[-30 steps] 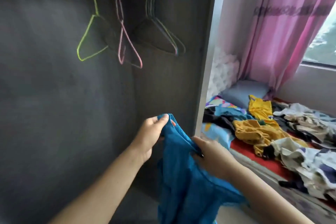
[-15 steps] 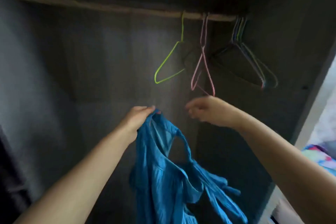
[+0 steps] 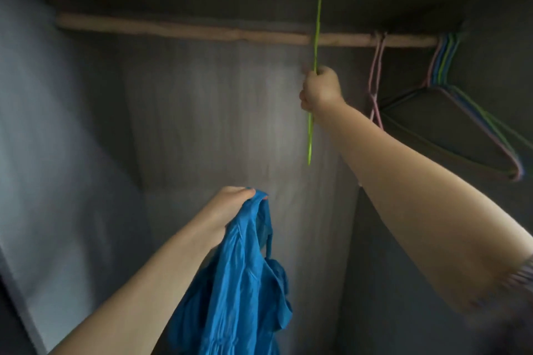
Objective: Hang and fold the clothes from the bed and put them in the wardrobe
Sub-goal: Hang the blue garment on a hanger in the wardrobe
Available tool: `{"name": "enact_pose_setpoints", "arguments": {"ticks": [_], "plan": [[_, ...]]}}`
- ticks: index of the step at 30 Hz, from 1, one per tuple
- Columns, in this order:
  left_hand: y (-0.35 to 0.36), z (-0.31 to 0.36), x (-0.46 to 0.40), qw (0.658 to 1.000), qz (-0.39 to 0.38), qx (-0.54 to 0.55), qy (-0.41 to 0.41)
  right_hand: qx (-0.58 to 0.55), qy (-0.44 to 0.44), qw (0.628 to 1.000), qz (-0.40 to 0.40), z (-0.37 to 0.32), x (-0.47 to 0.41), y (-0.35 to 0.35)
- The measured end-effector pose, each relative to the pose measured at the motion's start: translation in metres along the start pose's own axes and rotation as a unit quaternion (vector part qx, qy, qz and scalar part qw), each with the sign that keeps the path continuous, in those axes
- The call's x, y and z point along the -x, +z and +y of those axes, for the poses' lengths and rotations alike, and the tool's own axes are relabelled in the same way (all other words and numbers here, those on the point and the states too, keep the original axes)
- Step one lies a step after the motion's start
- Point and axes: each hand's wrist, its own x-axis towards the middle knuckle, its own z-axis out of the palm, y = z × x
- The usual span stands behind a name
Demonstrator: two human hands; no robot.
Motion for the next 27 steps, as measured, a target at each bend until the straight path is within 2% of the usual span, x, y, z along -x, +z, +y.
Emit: {"name": "enact_pose_setpoints", "arguments": {"ticks": [3,6,9,12,13,17,21,24,27], "plan": [[-0.007,0.001,-0.008,1.000,0.011,0.027,0.010,-0.037,-0.037,0.998,-0.022,0.020,0.024,-0.013],[-0.013,0.000,-0.014,0.998,0.036,0.050,0.015,-0.035,-0.061,0.997,-0.042,0.075,0.067,-0.040],[-0.015,-0.002,-0.012,0.998,0.030,0.045,-0.006,-0.008,-0.017,0.999,-0.036,0.126,0.095,-0.063],[-0.016,-0.010,-0.008,0.998,0.034,0.039,-0.035,0.027,-0.003,1.000,-0.012,0.131,0.099,-0.072],[-0.016,-0.013,-0.005,0.997,0.037,0.045,-0.043,0.007,-0.018,1.000,-0.013,0.126,0.101,-0.076],[-0.011,-0.029,0.006,0.991,0.034,0.090,-0.090,-0.205,-0.059,0.976,-0.049,0.102,0.127,-0.098],[-0.001,-0.027,0.023,0.983,-0.007,0.152,-0.105,-0.268,-0.021,0.960,-0.077,0.109,0.162,-0.106],[0.004,-0.014,0.039,0.977,-0.043,0.182,-0.103,-0.234,0.023,0.966,-0.102,0.132,0.189,-0.105],[-0.003,-0.008,0.046,0.976,-0.011,0.197,-0.088,-0.147,0.072,0.971,-0.174,0.156,0.213,-0.118]]}}
